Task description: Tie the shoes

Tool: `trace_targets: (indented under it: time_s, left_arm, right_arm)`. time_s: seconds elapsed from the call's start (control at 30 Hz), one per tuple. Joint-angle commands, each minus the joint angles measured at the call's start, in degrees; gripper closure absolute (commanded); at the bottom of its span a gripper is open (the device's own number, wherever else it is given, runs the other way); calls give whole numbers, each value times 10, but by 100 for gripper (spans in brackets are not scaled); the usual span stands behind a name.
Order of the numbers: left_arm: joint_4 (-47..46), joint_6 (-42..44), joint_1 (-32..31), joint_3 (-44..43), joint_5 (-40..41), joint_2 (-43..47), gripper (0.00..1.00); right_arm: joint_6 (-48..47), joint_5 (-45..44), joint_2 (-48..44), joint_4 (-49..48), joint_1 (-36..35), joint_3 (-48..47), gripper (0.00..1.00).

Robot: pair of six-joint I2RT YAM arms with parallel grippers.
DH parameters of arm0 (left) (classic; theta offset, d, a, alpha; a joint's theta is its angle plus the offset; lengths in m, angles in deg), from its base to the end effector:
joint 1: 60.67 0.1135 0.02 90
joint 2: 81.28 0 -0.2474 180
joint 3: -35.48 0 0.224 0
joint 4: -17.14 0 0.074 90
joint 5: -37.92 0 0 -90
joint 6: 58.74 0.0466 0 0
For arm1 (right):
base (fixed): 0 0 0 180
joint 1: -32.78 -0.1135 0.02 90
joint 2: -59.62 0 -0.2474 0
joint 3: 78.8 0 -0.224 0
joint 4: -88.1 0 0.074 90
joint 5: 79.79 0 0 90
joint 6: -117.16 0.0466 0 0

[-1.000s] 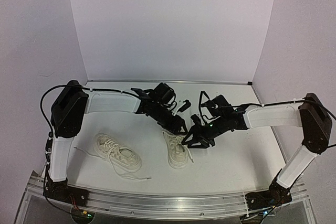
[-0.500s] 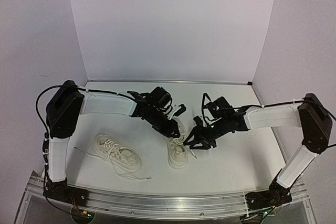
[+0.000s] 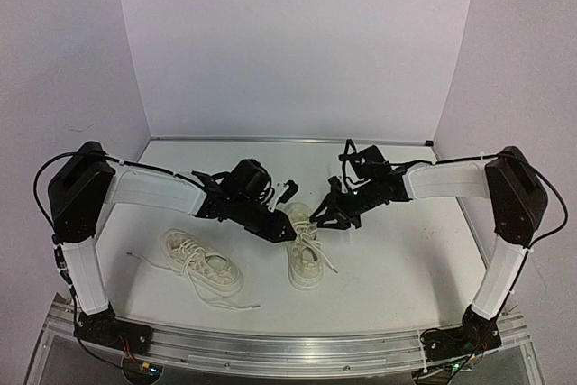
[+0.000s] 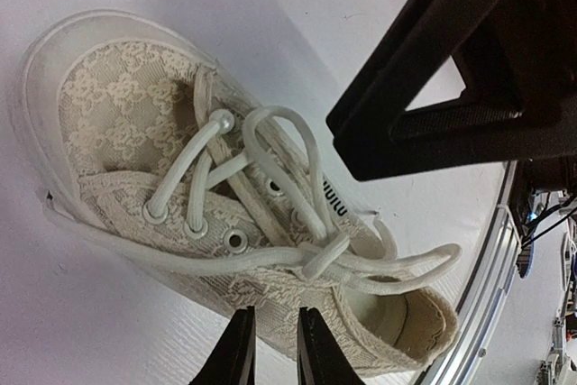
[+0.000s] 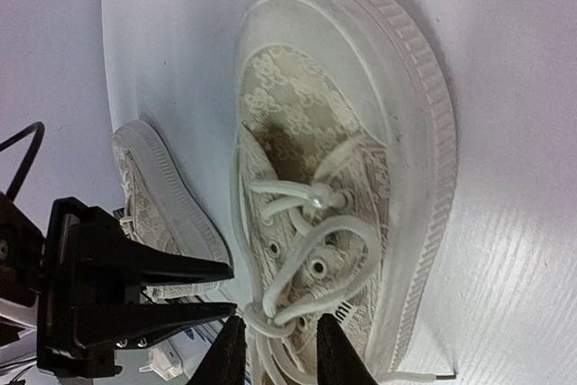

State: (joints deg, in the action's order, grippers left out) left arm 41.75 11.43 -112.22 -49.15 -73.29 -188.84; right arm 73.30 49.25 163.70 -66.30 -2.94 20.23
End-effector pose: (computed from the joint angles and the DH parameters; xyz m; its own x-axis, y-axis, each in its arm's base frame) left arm 0.2232 -0.3083 0.1755 -0.7307 0.4117 -0.5445 0.6741 0.5614 -0.4801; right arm 0.2743 0.2334 0.1828 -0.9930 -0.0242 -0.1160 -0.1082 0.5851 0.8037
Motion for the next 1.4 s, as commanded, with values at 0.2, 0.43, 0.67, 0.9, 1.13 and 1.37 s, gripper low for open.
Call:
trace_targets:
  time_s: [0.2,0.43,0.67,0.9,1.13,1.37]
  left_arm:
    - [-65,-21,4,45,37,77,72]
    - [-68,-19,4,43,44,74,58]
    - [-67,-14,7,35,50,74,50]
    - [-63,-11,10,31,55,76,50]
    - [-71,-18,14,44,57,77,50]
    - [-79,-24,20,47,51,73,50]
  right_arm:
    - [1,1,19,20,-5,-42,70]
    - [11,-23,-26,35,-5,-3,62]
    - [-2,-22,38,36,-5,-33,64]
    - [-15,-12,70,38,-5,-68,68]
    - [-25,0,76,39,-5,-101,81]
    - [-39,12,75,42,-5,-115,99]
